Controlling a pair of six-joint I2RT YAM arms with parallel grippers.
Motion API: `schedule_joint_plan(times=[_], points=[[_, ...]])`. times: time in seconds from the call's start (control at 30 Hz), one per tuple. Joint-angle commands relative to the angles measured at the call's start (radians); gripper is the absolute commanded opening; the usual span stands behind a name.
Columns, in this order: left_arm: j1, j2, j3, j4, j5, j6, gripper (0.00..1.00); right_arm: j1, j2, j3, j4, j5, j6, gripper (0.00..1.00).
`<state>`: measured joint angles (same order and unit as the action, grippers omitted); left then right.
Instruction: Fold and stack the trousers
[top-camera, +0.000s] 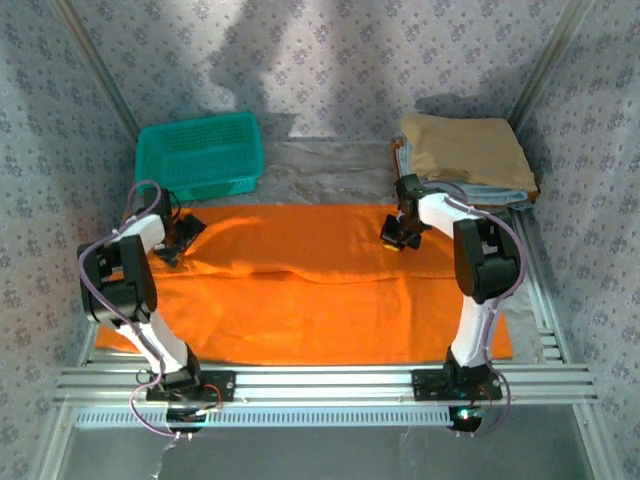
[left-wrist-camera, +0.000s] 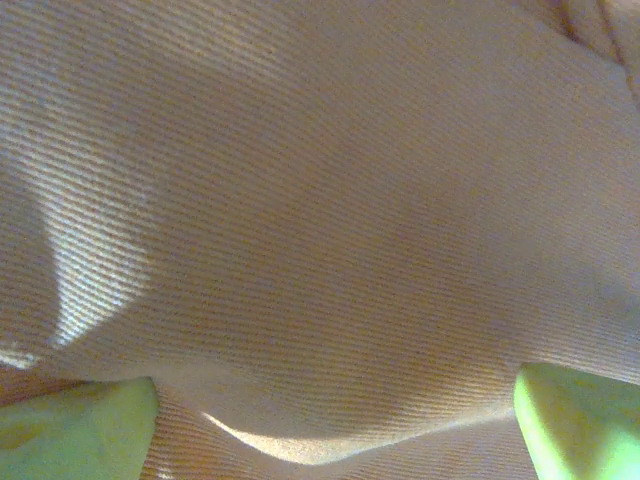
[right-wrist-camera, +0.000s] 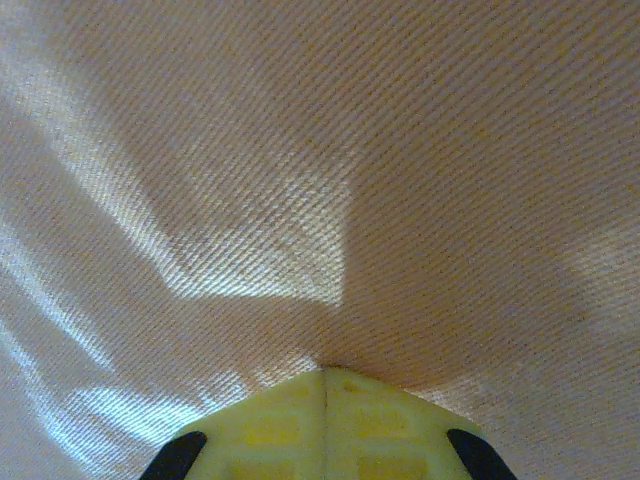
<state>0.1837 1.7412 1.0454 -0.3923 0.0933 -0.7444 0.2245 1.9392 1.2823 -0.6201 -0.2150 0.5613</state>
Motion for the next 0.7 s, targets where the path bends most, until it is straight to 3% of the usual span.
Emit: schedule_joint_plan(times=[0.0, 0.3, 0.5, 0.67], points=[[0.02, 0.06, 0.056, 0.016, 0.012, 0.037, 0.92, -0.01, 0.068, 0.024, -0.001, 0.003, 0.012, 0.04], [0.034, 0.012, 0.064, 0.001, 0.052, 0.04, 0.92, -0.003, 0.055, 0.102, -0.049, -0.001, -0.013, 0.05], [0.028, -0.226, -0.046, -0.089, 0.009, 0.033, 0.94, 0.046, -0.117, 0.038, -0.089, 0.051, -0.02, 0.08], [-0.045, -0.405, -0.194, -0.13, -0.011, 0.018, 0.93, 0.072, -0.265, -0.134, -0.083, 0.061, -0.006, 0.1]])
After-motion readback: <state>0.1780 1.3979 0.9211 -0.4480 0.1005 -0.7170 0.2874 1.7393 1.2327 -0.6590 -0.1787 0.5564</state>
